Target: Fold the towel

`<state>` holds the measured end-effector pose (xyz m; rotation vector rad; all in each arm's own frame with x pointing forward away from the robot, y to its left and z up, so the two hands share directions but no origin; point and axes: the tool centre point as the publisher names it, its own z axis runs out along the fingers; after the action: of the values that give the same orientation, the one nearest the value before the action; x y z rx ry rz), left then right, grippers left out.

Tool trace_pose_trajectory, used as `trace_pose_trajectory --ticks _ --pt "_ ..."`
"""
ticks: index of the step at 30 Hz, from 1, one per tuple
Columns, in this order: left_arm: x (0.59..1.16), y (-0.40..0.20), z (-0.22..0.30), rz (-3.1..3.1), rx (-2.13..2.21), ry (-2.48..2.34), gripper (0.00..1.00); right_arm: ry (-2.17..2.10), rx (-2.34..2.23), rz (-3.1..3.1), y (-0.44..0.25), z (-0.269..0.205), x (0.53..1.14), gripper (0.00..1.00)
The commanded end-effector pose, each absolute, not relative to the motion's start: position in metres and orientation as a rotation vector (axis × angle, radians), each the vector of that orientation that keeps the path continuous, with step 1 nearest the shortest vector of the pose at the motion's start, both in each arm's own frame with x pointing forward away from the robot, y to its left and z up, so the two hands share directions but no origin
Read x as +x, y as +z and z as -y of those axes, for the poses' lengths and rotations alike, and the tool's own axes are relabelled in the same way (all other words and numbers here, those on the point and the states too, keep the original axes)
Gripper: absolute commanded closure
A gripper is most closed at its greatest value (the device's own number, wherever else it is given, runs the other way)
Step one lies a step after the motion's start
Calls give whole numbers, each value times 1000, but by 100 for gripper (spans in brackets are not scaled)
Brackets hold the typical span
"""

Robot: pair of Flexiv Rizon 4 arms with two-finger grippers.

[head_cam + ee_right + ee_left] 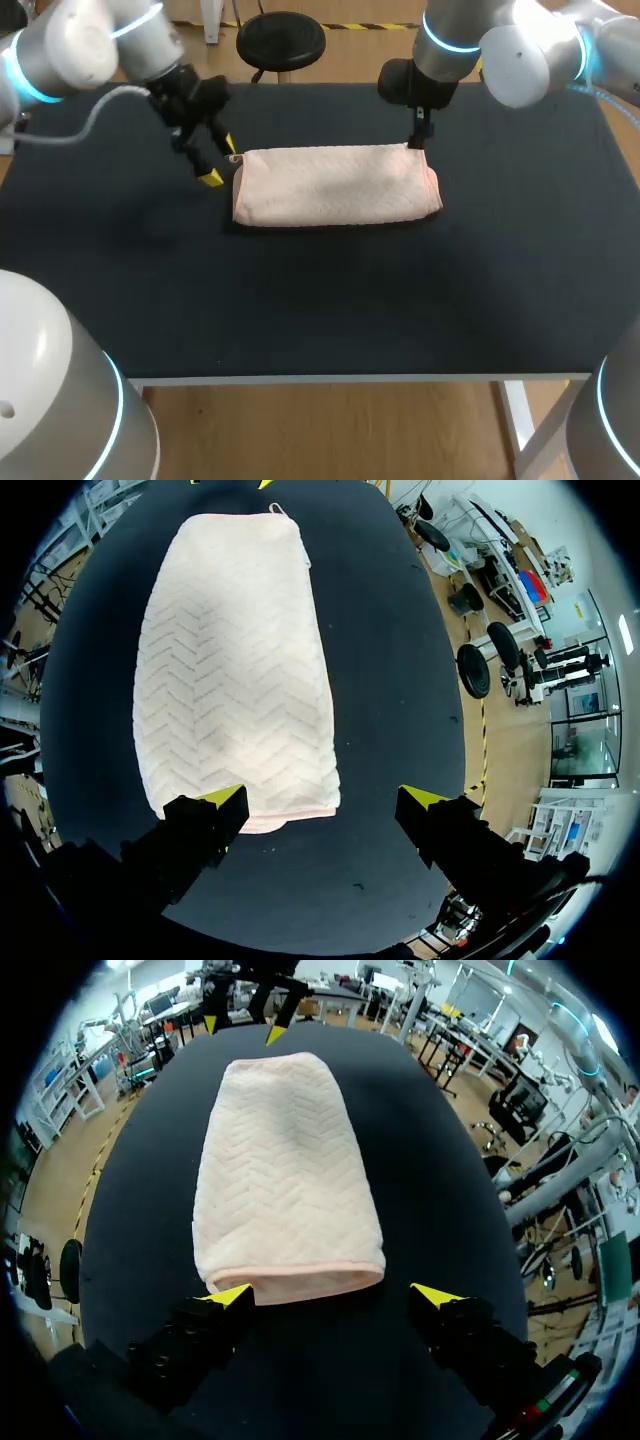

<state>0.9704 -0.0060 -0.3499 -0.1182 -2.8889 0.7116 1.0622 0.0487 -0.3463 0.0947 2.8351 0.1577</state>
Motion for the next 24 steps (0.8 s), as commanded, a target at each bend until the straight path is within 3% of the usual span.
trace_pose_trajectory --ticks 1,24 --pt "945 -349 -10 3016 22 1193 0 161 92 -2823 -343 -51 1048 0" --pt "955 -338 2 3146 -108 1096 0 232 -56 -2847 -334 -49 1027 0"
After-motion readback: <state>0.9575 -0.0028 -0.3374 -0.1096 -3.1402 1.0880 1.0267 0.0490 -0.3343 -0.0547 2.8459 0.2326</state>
